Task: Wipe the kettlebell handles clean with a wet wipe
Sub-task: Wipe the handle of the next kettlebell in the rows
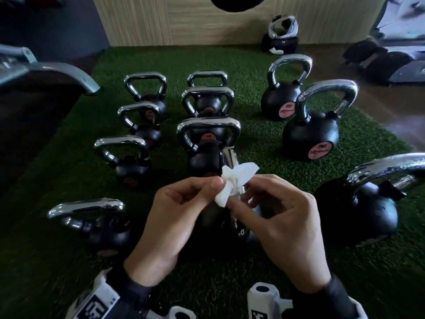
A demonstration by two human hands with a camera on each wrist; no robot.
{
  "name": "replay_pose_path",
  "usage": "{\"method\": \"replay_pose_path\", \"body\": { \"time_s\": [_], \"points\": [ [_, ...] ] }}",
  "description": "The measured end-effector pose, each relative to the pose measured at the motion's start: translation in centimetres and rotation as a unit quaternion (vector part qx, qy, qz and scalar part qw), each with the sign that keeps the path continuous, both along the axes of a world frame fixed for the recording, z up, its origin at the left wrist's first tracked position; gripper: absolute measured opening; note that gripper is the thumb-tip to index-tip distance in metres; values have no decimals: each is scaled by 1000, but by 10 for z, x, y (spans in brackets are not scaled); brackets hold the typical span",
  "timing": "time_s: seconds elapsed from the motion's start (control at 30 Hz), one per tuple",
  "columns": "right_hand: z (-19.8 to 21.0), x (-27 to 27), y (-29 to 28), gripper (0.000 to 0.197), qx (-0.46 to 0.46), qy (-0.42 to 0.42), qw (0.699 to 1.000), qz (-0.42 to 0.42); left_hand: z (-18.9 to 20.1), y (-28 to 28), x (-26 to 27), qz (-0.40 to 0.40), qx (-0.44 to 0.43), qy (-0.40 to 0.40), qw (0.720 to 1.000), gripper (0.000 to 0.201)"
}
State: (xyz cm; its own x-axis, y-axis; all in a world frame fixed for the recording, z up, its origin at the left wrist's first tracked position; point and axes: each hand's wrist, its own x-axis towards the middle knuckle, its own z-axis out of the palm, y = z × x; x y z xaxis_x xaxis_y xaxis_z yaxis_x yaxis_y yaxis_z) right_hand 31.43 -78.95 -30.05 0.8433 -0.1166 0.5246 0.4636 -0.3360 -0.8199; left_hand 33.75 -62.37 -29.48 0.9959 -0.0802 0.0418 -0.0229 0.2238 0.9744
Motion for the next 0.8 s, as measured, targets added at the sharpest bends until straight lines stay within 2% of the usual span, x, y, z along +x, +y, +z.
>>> {"method": "replay_pose_path", "body": {
  "time_s": [0.23, 0.3, 0.37, 0.43, 0.5, 0.57, 0.6, 0.63, 0.67, 0.73, 0.8],
  "points": [
    [-7, 0, -15, 23, 105, 57, 992, 30, -3, 2, -5, -101, 102, -91, 985, 44],
    [-13, 1, -23, 23, 128, 66, 989, 27, -10, 0, -3, -72, 131, -121, 981, 38],
    [-21, 3, -33, 21, 148, 75, 986, 1, -29, 3, 5, 10, 202, -143, 969, 28],
    [-32, 5, -44, 17, 164, 89, 982, -29, -59, 12, 16, 26, 300, -141, 943, 63],
    [-43, 6, -50, 15, 181, 110, 976, -48, -87, 16, 24, -70, 401, -115, 906, 96],
    [-51, 7, -54, 14, 184, 126, 973, -65, -111, 9, 26, -160, 502, -106, 844, 131],
    [-55, 8, -55, 14, 174, 132, 973, -76, -118, 1, 25, -160, 535, -110, 822, 143],
    [-60, 10, -57, 14, 157, 136, 974, -86, -121, -9, 24, -129, 553, -122, 814, 146],
    [-64, 12, -58, 13, 134, 141, 976, -98, -120, -18, 22, -85, 555, -141, 815, 143],
    [-73, 20, -61, 12, 81, 152, 977, -128, -119, -30, 20, 2, 517, -183, 836, 124],
    [-79, 29, -61, 14, 46, 157, 975, -147, -119, -35, 21, 44, 484, -207, 849, 109]
  ]
}}
